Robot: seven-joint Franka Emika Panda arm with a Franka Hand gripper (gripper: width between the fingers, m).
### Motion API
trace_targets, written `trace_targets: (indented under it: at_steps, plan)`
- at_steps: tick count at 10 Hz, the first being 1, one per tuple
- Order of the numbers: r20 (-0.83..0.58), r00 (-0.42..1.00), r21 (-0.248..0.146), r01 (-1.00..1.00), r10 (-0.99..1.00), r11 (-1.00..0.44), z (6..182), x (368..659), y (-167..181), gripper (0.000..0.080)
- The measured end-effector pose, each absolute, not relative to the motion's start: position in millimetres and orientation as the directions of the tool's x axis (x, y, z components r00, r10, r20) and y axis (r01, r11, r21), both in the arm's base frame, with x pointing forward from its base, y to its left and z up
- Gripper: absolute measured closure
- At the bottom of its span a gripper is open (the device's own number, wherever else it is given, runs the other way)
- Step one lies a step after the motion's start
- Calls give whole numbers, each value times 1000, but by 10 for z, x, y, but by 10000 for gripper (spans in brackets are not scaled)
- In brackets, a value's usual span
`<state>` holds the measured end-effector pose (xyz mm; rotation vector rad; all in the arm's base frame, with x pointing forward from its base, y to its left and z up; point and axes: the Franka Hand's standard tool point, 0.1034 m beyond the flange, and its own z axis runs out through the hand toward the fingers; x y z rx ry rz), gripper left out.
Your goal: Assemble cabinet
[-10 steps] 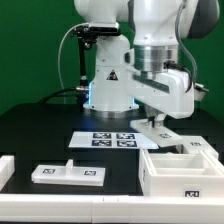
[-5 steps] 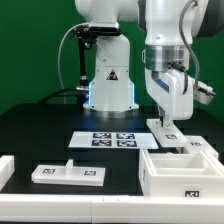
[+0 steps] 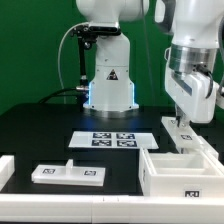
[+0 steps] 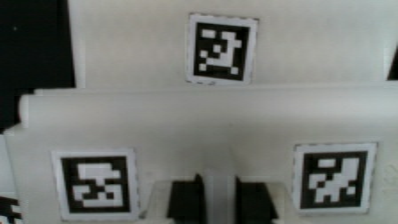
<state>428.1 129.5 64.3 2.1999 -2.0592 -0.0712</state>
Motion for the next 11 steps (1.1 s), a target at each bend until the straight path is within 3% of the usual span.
trace_targets:
  at_steps: [3,7,9,11]
  plan:
    - [52,103,163,-982,-993,-93,681,4308,1258,735]
    - [50,122,164,-980,-991,-112,660,4307,1251,735]
    - [40,126,139,-983,-991,-120,765,4453,1040,735]
    - [39,125,83,-989,-991,-121,758,4502,1050,735]
